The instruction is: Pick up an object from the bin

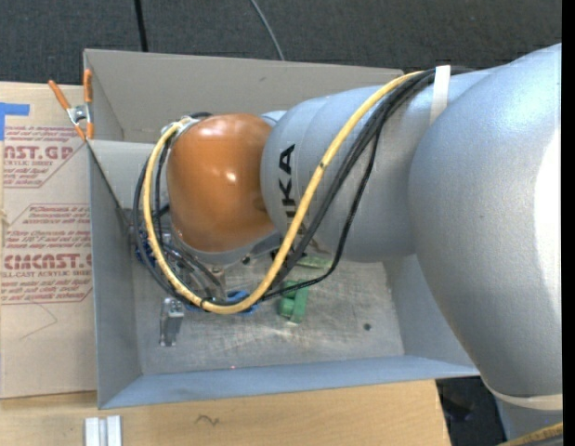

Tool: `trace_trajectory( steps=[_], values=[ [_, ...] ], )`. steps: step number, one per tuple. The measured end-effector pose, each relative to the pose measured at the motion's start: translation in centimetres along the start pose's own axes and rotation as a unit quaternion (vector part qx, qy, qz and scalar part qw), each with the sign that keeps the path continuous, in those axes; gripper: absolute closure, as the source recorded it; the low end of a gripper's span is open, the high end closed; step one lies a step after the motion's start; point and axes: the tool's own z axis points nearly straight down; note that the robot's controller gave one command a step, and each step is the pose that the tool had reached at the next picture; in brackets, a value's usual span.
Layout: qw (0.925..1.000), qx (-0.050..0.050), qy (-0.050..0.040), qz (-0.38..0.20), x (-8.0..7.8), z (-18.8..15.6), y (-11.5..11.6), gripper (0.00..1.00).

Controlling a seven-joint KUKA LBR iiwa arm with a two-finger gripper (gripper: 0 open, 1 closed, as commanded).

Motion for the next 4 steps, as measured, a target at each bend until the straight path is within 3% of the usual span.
trace_trajectory(
  steps=[1, 2, 3, 4],
  values=[
    [0.9999, 0.000, -0.0036, 0.016, -9.6, 8.2, -2.8, 0.00],
    [0.9972, -0.001, -0.0059, -0.075, -6.3, 10.3, -8.5, 0.00],
    [0.9972, -0.002, -0.0064, -0.075, -6.4, 10.1, -8.3, 1.00],
    [0.9785, 0.000, -0.0081, -0.206, -4.2, -6.5, -9.9, 1.00]
  ],
)
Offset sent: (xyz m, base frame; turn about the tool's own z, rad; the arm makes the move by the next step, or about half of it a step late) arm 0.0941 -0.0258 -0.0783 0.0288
